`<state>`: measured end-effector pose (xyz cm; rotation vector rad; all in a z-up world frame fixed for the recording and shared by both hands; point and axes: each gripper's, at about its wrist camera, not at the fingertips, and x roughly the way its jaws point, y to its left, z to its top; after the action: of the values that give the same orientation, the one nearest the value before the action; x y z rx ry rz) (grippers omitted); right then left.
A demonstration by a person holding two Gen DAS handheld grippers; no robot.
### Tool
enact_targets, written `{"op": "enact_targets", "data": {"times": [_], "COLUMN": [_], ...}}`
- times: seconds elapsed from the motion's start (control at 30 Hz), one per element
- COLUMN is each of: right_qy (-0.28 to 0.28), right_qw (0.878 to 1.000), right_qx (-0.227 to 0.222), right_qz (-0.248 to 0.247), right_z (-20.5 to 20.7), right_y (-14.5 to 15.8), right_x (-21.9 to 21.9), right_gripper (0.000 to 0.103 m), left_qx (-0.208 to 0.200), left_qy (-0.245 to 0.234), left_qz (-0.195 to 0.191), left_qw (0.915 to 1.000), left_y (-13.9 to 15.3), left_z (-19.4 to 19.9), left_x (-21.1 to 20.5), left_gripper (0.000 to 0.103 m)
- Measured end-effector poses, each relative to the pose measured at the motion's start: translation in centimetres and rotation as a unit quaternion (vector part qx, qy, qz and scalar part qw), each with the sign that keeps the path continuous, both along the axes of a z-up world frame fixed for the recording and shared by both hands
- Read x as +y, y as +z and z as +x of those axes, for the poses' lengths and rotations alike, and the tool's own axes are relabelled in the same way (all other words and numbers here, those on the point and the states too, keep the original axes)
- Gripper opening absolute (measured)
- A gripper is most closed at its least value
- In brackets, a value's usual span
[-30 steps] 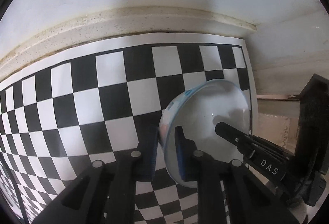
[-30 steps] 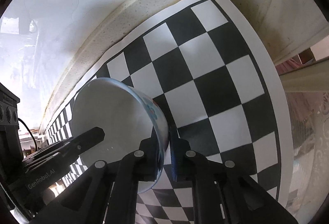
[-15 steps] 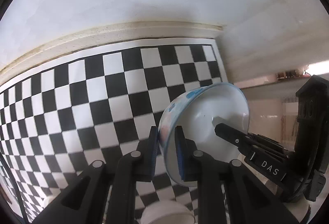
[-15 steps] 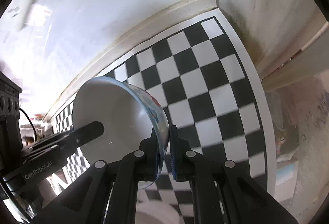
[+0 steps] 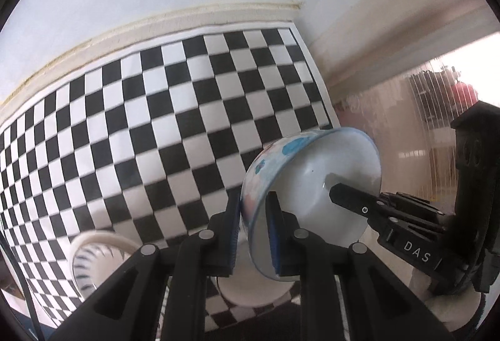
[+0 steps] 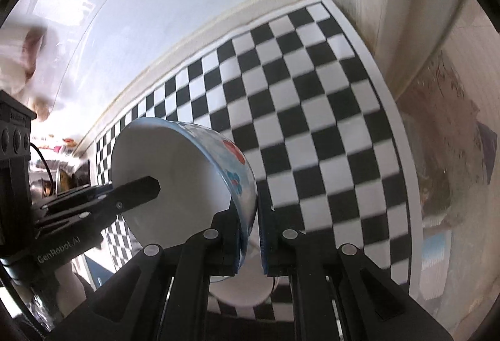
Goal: Organize plates and bowls
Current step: 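Carry the floral bowl with both grippers and lower it into the nested bowls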
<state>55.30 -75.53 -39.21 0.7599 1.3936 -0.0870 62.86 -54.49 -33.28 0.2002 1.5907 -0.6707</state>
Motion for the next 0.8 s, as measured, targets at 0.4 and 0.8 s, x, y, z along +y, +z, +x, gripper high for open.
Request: {"op": "enact_targets", "data": {"times": [0.4,0.8], "right_qy": [0.022,0.043], "right_qw": [0.999,0.995], "right_qx": [0.037,0.081], "right_qz": [0.023,0.033], "right_z": [-5.1,-6.5], "right_y": [-1.7,-5.8], "right_x": [4.3,6.3], "right_gripper": [0.011,0.012], "left_qx": [0.044,0.074], "left_qy": [0.000,-0.011], "left_qz": [0.027,0.073], "left_qw": [0.9987,0.9945], "left_y": [-2.9,-6.4], "left_z": [-4.6,-7.0], "left_x": [3.3,4.5], "left_gripper": [0.014,0.014]}}
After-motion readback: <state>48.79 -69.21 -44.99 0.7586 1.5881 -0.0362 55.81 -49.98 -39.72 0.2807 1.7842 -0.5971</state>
